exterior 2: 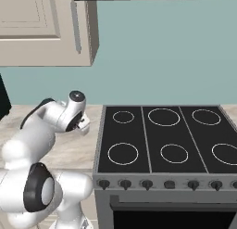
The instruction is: Pick the cup and bowl from the counter and place them on the counter next to the sink.
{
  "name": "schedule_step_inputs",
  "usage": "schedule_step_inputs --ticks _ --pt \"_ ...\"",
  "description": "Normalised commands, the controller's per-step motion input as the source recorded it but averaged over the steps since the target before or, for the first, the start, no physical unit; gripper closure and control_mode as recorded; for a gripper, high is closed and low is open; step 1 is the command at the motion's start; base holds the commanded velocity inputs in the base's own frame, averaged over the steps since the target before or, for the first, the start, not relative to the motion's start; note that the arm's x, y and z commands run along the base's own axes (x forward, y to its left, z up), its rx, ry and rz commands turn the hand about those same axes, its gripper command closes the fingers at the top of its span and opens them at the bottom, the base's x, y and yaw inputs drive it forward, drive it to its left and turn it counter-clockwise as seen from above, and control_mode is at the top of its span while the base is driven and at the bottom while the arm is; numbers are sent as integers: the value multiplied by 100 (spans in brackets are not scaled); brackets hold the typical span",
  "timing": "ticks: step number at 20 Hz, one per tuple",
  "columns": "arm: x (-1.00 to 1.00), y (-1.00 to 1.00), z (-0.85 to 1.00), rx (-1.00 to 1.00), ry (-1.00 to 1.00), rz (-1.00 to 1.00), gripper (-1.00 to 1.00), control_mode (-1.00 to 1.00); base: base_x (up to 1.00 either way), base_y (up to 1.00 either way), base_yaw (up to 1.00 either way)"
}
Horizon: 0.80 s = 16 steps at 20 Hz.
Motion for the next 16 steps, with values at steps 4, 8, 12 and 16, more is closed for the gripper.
schedule_step_inputs --ticks 4,8,12,16 --pt "-35 -57 63 -3 16 -6 100 -100 0 0 0" --pt "-42 -65 42 -11 13 -3 100 -100 0 0 0" --pt "-48 -59 25 -13 3 0 100 -100 0 0 0" --pt "-58 -47 2 -4 -3 0 100 -100 0 0 0"
